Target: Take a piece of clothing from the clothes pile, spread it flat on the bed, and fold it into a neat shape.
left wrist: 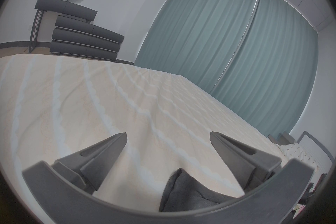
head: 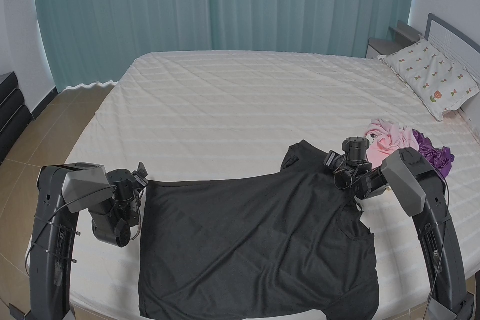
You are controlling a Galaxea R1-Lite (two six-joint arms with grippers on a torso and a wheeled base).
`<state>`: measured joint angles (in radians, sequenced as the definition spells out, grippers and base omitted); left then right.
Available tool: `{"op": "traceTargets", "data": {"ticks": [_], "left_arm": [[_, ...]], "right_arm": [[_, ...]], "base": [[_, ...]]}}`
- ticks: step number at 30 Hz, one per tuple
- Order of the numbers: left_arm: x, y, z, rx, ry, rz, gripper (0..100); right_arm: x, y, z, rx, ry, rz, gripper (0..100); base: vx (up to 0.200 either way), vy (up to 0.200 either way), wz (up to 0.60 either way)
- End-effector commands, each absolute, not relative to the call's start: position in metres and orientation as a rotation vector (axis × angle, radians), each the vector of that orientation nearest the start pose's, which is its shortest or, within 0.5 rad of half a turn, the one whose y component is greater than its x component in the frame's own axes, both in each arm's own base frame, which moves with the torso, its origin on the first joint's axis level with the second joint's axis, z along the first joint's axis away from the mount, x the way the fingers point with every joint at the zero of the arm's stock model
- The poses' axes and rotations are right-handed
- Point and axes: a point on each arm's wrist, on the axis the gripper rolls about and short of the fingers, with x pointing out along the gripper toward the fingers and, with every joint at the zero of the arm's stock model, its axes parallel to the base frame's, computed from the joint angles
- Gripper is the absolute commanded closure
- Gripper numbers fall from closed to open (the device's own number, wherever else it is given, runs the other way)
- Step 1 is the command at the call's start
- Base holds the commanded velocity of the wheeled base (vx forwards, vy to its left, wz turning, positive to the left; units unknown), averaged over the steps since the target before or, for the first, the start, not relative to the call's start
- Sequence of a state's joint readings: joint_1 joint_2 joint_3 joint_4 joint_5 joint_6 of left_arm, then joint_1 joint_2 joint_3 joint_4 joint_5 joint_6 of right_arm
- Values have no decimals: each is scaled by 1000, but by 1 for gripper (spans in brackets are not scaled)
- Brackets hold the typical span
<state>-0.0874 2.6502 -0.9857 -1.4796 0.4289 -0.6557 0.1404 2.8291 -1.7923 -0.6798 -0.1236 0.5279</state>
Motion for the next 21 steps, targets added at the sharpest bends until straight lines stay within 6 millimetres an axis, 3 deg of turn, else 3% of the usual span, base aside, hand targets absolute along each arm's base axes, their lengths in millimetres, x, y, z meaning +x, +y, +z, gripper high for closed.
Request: {"op": "traceTargets", "data": {"ticks": [1, 11, 21], "left_arm": [[424, -33, -36, -599, 62, 347, 0], [429, -43, -18, -530, 226, 150, 0], [445, -47, -29, -403, 340, 154, 0]], "right_arm": [[531, 72, -52, 476, 327, -84, 100], [525, 75, -61, 471, 354, -88, 100], [521, 76, -61, 471, 346, -82, 100]], "base": [[0, 0, 0], [0, 0, 0], [0, 0, 0]]}}
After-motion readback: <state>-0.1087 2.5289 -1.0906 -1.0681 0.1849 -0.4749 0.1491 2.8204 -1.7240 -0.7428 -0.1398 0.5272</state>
